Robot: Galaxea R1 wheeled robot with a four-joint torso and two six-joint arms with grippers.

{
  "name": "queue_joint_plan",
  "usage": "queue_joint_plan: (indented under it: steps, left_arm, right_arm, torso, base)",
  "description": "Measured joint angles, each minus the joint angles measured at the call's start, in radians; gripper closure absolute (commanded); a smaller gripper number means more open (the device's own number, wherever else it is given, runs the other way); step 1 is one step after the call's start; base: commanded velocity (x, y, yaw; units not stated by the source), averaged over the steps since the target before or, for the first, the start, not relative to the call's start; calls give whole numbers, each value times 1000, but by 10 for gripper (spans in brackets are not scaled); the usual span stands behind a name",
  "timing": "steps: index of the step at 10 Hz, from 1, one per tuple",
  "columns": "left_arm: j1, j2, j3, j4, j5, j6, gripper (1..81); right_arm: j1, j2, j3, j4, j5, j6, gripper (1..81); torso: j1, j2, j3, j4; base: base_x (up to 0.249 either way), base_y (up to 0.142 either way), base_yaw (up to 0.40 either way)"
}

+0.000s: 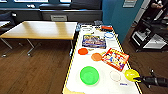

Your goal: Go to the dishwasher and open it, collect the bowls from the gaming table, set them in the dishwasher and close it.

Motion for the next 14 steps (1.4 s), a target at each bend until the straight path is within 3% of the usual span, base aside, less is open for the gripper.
queue_joint_plan:
  steps: [3,6,8,11,14]
  left_arm:
    - [0,2,0,0,0,0,10]
    - [0,10,0,0,-5,1,10]
    - [-4,10,0,0,-13,2,10]
    - [-4,9,0,0,-26,2,10]
    - [-4,9,0,0,-30,2,10]
  right_arm:
    - [51,-135,49,-11,-136,-2,811]
    - [73,-261,89,-65,-232,-13,811]
    - [69,-327,113,-97,-282,-82,811]
    - [-70,-340,118,-105,-267,-163,811]
    - [-260,-337,127,-110,-171,-238,811]
  torso:
    - [0,0,0,0]
    - [0,0,0,0]
    - [0,0,0,0]
    - [0,0,0,0]
    - [0,0,0,0]
  base:
    - [0,0,0]
    - [0,0,0]
    - [0,0,0]
    - [0,0,0]
    - [0,0,0]
